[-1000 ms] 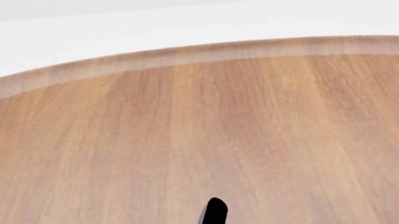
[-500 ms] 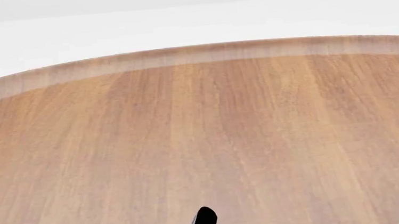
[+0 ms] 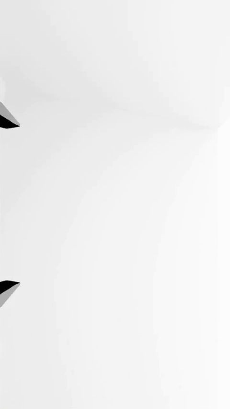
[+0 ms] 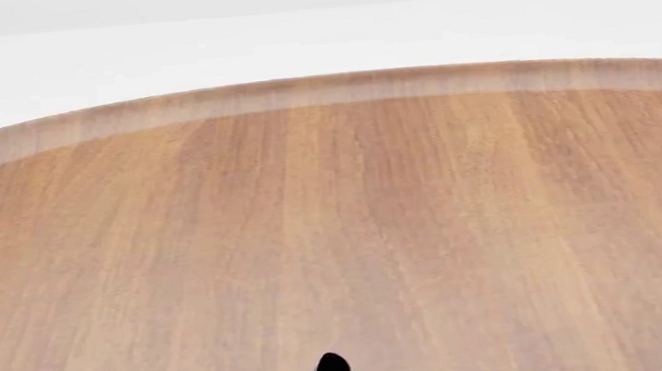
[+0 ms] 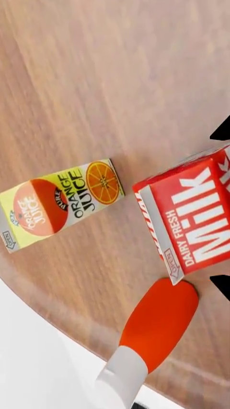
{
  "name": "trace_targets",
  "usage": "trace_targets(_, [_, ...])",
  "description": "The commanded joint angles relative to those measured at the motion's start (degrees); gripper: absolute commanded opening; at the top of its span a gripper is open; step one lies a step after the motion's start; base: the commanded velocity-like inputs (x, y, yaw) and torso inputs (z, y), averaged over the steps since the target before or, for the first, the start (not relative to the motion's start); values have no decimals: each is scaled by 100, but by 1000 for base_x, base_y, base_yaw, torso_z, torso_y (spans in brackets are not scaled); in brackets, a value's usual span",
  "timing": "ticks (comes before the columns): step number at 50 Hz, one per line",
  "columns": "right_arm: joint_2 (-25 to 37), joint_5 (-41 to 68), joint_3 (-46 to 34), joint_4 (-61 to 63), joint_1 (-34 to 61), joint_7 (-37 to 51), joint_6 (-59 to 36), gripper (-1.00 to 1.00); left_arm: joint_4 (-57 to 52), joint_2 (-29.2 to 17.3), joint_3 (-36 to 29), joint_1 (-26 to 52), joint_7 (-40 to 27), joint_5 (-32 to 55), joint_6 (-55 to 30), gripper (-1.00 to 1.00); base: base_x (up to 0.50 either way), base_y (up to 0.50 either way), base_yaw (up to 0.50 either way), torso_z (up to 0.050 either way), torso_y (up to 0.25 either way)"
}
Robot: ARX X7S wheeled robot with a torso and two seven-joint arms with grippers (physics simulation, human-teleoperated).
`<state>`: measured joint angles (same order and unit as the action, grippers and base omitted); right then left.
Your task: Pick the milk and place it in the basket.
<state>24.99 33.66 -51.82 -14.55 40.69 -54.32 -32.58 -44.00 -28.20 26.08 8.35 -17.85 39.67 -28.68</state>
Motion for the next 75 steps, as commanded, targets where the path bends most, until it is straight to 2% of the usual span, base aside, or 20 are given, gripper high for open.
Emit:
trace_targets(1, [-92, -35, -50, -189, 27, -67, 77, 100, 6, -20, 7, 8, -20, 23, 3, 100, 0, 0, 0, 0, 0])
trace_targets(14, [-118, -53, -84, -224, 18, -64, 123, 100, 3, -32, 18, -10, -28, 38, 27, 100, 0, 0, 0, 0, 0])
trace_targets(15, [-109, -48, -86, -203, 13, -76, 133, -100, 6, -32, 18, -11, -29, 38, 29, 100, 0, 0, 0, 0, 0])
trace_targets(37, [103, -76, -21, 184, -93, 133, 285, -100, -13, -62, 35, -37, -57, 72, 46, 100, 0, 0, 0, 0, 0])
trace_targets(49, [729, 248, 422, 1479, 152, 447, 44, -100, -5, -77, 20, -27, -75, 70, 59, 100, 0, 0, 0, 0, 1])
trace_targets(60, [1030, 531, 692, 2050, 290, 689, -257, -100, 3, -87, -4, -16, -88, 72, 64, 100, 0, 0, 0, 0, 1])
trace_targets(66, [1175, 776, 972, 2335, 445, 860, -414, -100, -4, -94, 4, -29, -96, 83, 67, 100, 0, 0, 0, 0, 0])
trace_targets(75, [1614, 1431, 1796, 2938, 764, 1378, -713, -100, -7, -101, -16, -36, -111, 80, 69, 100, 0, 0, 0, 0, 1])
